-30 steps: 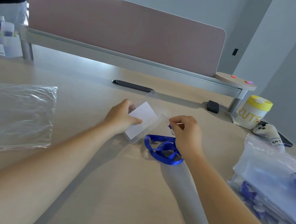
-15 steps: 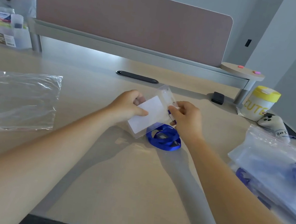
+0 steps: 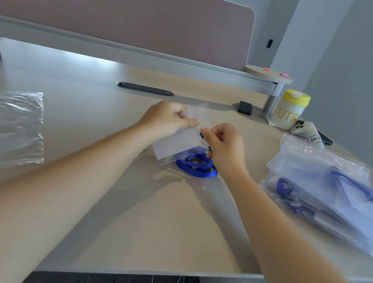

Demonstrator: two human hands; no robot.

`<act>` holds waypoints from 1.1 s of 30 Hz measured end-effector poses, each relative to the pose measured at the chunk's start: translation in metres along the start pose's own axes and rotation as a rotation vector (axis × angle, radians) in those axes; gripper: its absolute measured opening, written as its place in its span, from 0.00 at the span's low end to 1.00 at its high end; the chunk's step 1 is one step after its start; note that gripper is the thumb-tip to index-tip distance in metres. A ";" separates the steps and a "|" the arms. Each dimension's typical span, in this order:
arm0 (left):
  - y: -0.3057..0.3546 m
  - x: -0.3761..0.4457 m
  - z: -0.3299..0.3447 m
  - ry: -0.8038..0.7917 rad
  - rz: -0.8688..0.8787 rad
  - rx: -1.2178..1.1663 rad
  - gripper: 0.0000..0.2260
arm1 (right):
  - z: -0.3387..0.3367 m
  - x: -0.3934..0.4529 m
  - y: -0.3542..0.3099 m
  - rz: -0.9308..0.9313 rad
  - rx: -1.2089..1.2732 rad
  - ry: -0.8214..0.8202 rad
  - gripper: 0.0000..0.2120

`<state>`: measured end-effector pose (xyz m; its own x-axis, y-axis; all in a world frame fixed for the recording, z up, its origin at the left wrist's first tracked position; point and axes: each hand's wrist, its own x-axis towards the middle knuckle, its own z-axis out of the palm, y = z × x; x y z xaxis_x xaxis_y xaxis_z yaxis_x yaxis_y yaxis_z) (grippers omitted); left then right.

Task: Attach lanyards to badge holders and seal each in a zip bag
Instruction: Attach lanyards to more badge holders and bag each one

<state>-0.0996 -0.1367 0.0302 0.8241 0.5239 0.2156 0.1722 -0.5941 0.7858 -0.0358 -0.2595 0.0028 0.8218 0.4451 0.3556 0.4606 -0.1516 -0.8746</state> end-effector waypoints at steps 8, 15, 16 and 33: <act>0.012 0.017 0.019 -0.078 0.029 -0.333 0.07 | -0.017 0.008 0.007 0.023 -0.024 0.068 0.12; 0.021 0.035 0.019 -0.072 0.125 -0.363 0.13 | -0.039 0.017 -0.003 0.121 0.037 -0.111 0.08; 0.020 0.038 0.017 -0.065 0.143 -0.365 0.14 | -0.042 0.018 -0.005 0.134 0.067 -0.150 0.07; 0.006 0.058 0.003 -0.294 0.302 -0.190 0.13 | -0.068 0.047 -0.017 0.224 -0.270 -0.376 0.10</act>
<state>-0.0487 -0.1114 0.0456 0.9450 0.1325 0.2992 -0.1787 -0.5571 0.8110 0.0176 -0.2965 0.0567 0.7557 0.6547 -0.0173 0.3982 -0.4802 -0.7816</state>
